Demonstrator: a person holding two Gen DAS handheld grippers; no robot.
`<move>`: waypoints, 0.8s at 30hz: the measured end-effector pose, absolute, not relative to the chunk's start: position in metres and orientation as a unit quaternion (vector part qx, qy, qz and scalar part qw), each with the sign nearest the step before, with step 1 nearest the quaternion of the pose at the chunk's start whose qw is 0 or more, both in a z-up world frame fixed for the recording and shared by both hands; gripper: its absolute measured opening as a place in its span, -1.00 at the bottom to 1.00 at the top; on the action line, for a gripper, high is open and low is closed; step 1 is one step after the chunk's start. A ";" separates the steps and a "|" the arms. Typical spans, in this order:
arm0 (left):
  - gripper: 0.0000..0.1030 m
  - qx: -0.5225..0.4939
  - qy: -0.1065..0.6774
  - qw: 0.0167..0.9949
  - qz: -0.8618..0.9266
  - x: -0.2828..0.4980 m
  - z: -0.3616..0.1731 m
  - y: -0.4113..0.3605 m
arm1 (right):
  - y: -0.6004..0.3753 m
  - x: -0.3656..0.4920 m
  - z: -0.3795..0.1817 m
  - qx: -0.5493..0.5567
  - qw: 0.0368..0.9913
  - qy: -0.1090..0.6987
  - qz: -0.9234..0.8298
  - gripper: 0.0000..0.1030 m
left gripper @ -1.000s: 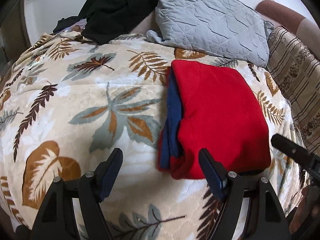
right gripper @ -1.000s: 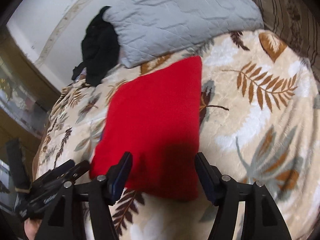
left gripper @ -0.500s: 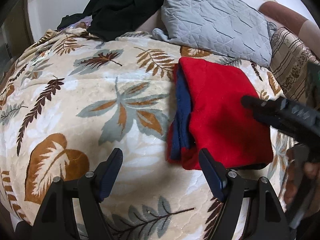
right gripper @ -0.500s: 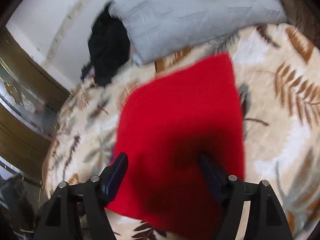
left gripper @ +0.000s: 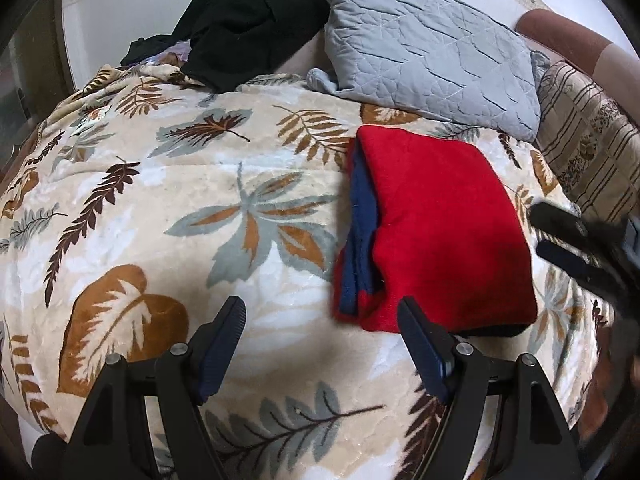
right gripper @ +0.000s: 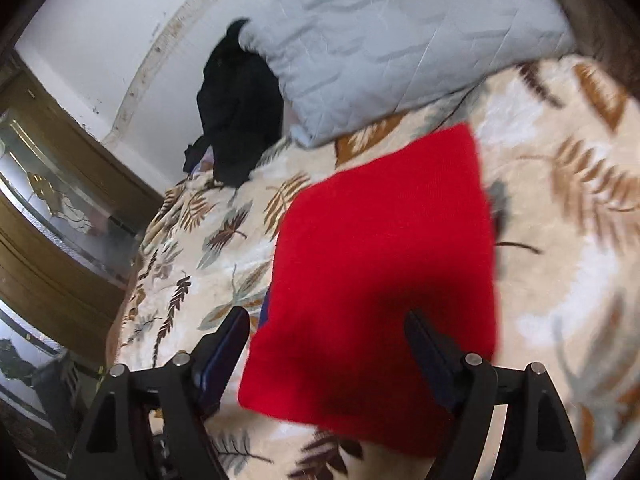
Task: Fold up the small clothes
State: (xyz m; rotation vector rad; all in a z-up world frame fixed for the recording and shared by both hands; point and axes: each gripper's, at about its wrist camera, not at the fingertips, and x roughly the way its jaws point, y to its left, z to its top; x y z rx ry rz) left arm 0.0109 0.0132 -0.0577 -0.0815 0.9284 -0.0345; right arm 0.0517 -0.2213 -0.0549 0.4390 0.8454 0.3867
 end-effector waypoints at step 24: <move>0.53 -0.012 0.428 0.904 -0.003 -0.015 -0.041 -0.011 | -0.210 -0.063 -0.044 0.046 0.923 0.370 0.091 0.68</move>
